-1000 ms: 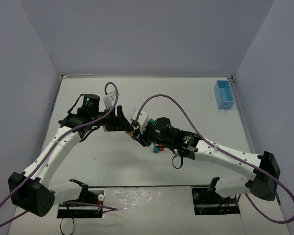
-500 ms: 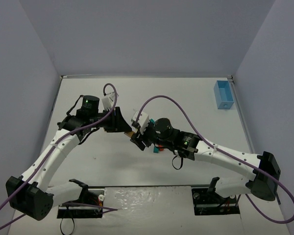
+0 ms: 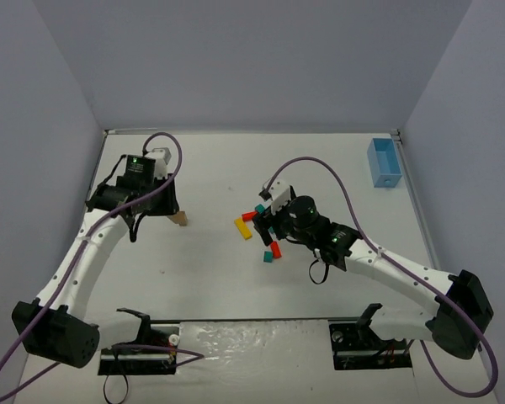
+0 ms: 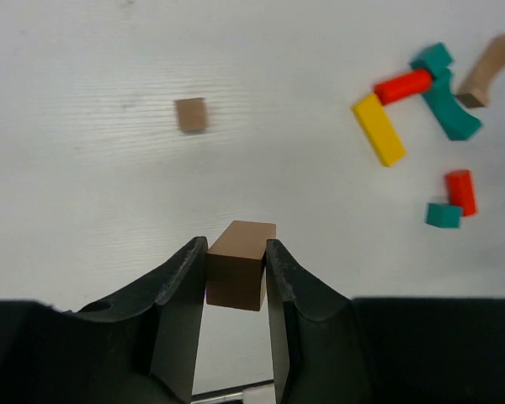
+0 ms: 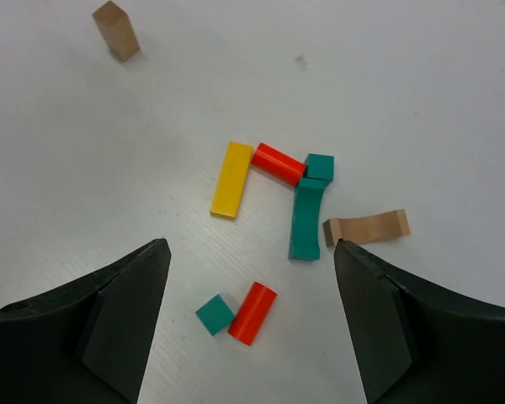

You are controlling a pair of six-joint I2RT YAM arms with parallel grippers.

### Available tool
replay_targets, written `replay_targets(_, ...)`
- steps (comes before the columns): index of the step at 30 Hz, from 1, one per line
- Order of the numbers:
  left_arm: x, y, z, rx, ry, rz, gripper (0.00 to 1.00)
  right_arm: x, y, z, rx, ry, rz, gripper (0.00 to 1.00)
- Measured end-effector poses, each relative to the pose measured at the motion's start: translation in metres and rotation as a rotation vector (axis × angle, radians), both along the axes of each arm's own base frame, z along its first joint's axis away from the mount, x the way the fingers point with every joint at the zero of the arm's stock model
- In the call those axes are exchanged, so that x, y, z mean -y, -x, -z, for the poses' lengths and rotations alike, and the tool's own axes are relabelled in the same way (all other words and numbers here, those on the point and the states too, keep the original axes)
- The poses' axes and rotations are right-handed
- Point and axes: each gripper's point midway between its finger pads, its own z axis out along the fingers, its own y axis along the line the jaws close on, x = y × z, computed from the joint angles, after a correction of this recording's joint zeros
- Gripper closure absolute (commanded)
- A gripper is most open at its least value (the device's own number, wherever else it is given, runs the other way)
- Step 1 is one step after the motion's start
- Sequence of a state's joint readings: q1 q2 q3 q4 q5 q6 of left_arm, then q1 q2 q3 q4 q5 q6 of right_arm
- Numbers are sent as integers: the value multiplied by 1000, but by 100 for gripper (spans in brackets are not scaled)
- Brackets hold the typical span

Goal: Build the wood block tower

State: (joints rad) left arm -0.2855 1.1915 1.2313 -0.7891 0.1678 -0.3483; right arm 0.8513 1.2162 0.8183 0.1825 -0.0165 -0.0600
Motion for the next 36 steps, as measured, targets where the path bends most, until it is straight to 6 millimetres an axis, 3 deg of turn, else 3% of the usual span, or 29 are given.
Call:
replay_targets(4,-41,-18,15,-26,-112,-103,100,22,-9,8,-3,10,90,23)
replay_targets(8,-60,-29,35,-74,-205,-132,100,34,-13,19,-16,33,144,22)
replay_targets(18,-70,-68,80,-52,-288,-165,100,82,-40,37,-63,29,331,22)
replay_targets(23,-73,-79,102,-56,-312,-170,100,84,-37,43,-76,34,336,22)
replay_targets(36,-75,-93,130,-47,-322,-181,95,84,-44,47,-91,10,348,22)
